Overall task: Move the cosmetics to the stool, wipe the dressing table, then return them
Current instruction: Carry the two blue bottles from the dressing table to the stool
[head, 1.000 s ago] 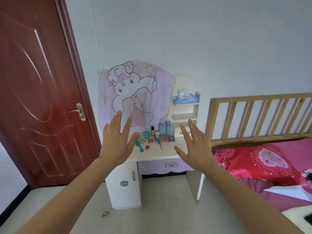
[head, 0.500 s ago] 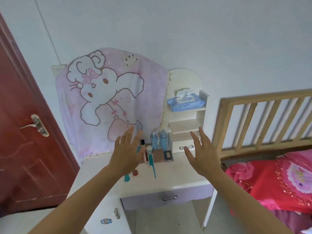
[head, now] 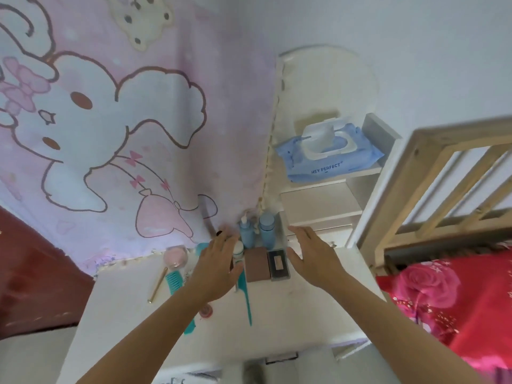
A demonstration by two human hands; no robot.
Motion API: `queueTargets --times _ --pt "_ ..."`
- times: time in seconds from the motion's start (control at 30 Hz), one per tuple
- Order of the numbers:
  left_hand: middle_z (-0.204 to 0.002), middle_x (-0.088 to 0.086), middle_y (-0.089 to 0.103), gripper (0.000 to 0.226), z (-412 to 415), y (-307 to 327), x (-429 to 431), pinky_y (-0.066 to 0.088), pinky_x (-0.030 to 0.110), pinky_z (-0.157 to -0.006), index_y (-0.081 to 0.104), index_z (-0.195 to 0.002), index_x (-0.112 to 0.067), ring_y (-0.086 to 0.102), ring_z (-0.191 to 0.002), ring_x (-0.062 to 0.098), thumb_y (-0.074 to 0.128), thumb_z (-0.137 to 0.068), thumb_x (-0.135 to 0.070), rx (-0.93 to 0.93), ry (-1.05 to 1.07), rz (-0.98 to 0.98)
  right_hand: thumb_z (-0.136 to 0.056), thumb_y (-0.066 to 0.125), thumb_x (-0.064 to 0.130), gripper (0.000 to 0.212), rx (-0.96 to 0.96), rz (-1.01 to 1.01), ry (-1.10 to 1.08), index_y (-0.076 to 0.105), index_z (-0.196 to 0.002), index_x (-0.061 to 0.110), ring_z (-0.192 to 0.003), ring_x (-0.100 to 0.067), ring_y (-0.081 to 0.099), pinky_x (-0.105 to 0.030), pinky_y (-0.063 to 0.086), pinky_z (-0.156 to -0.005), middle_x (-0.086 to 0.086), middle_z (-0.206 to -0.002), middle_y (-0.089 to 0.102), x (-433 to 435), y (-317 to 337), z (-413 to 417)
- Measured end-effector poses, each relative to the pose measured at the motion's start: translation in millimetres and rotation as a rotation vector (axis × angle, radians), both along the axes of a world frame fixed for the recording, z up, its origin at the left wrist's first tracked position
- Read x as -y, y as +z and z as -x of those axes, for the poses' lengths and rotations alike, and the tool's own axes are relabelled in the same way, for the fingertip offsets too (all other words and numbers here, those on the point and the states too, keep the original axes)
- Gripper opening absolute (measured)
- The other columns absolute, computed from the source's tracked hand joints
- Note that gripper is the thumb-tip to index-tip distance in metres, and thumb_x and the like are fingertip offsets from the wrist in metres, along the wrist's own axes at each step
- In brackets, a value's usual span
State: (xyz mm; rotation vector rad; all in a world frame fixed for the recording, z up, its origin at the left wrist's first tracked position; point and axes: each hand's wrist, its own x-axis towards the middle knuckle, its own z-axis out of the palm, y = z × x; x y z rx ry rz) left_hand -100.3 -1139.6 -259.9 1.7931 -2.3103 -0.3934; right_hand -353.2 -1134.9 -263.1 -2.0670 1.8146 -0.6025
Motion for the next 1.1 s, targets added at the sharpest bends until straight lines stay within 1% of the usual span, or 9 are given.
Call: queueTargets --times 0.17,0.3,0.47,0.63,0.73,0.8,0.87,0.93,1.1 --pt "-0.128 0.002 0.05 0.045 0 -47 80 0.044 0.041 -0.097 0.043 -0.131 -0.023 0.047 -0.112 0.02 0.06 -0.091 -0.035 -0.227 0.053 -0.236 -0.092 0.061 0.026 0.07 0.282 -0.247 -0.06 0.026 -0.152 0.021 -0.122 -0.02 0.052 -0.037 0.049 -0.099 -0.002 -0.142 0.043 72 -38 -34" --pt "-0.122 0.0 0.057 0.053 1 -80 131 0.047 0.036 -0.091 0.045 -0.134 -0.021 0.055 -0.11 0.021 0.066 -0.085 -0.022 -0.364 0.082 -0.316 -0.088 0.066 0.012 0.087 0.354 -0.275 -0.18 0.013 -0.157 0.015 -0.137 -0.024 0.037 -0.02 0.032 -0.102 -0.009 -0.152 0.035 120 -72 -65" --pt "-0.131 0.002 0.055 0.061 6 -117 168 0.045 0.041 -0.101 0.042 -0.139 -0.019 0.054 -0.119 0.022 0.071 -0.085 -0.02 -0.455 0.086 -0.396 -0.09 0.066 0.012 0.084 0.289 -0.245 -0.267 0.017 -0.156 0.028 -0.123 -0.029 0.053 -0.028 0.046 -0.087 -0.011 -0.146 0.041 151 -113 -78" --pt "-0.13 0.003 0.059 0.06 7 -137 179 0.047 0.029 -0.09 0.043 -0.14 -0.018 0.058 -0.114 0.022 0.071 -0.087 -0.024 -0.447 0.099 -0.349 -0.089 0.069 0.016 0.065 0.29 -0.244 -0.288 0.027 -0.137 0.03 -0.108 -0.027 0.062 -0.028 0.046 -0.079 -0.005 -0.13 0.055 155 -130 -77" --pt "-0.124 0.0 0.063 0.054 6 -138 179 0.05 0.033 -0.089 0.045 -0.137 -0.02 0.061 -0.108 0.021 0.069 -0.089 -0.024 -0.479 0.086 -0.35 -0.087 0.073 0.016 0.062 0.322 -0.24 -0.301 0.028 -0.13 0.026 -0.1 -0.025 0.064 -0.029 0.052 -0.076 -0.003 -0.121 0.06 156 -128 -76" --pt "-0.113 -0.007 0.064 0.046 2 -135 172 0.052 0.035 -0.084 0.047 -0.131 -0.025 0.062 -0.1 0.012 0.068 -0.09 -0.028 -0.509 0.083 -0.342 -0.088 0.074 0.017 0.061 0.346 -0.241 -0.311 0.03 -0.13 0.024 -0.098 -0.024 0.064 -0.034 0.057 -0.079 -0.001 -0.117 0.059 151 -124 -74" --pt "-0.101 -0.021 0.06 0.041 -5 -129 161 0.049 0.024 -0.077 0.046 -0.125 -0.032 0.058 -0.094 -0.006 0.067 -0.089 -0.034 -0.53 0.097 -0.308 -0.089 0.073 0.019 0.06 0.38 -0.219 -0.318 0.029 -0.128 0.03 -0.097 -0.021 0.064 -0.036 0.058 -0.081 0.006 -0.115 0.055 142 -116 -74" --pt "-0.1 -0.027 0.059 0.043 -11 -120 151 0.046 0.018 -0.075 0.047 -0.123 -0.037 0.058 -0.094 -0.01 0.069 -0.086 -0.036 -0.555 0.139 -0.277 -0.089 0.072 0.022 0.059 0.404 -0.187 -0.314 0.028 -0.126 0.036 -0.097 -0.02 0.064 -0.032 0.056 -0.08 0.011 -0.116 0.053 133 -107 -73" --pt "-0.091 -0.018 0.065 0.036 -22 -75 108 0.056 0.033 -0.071 0.048 -0.111 -0.042 0.064 -0.082 0.002 0.07 -0.083 -0.038 -0.609 0.241 -0.136 -0.089 0.071 0.036 0.064 0.359 -0.139 -0.165 0.025 -0.133 0.042 -0.093 -0.02 0.066 -0.03 0.048 -0.072 0.01 -0.116 0.06 107 -67 -68"
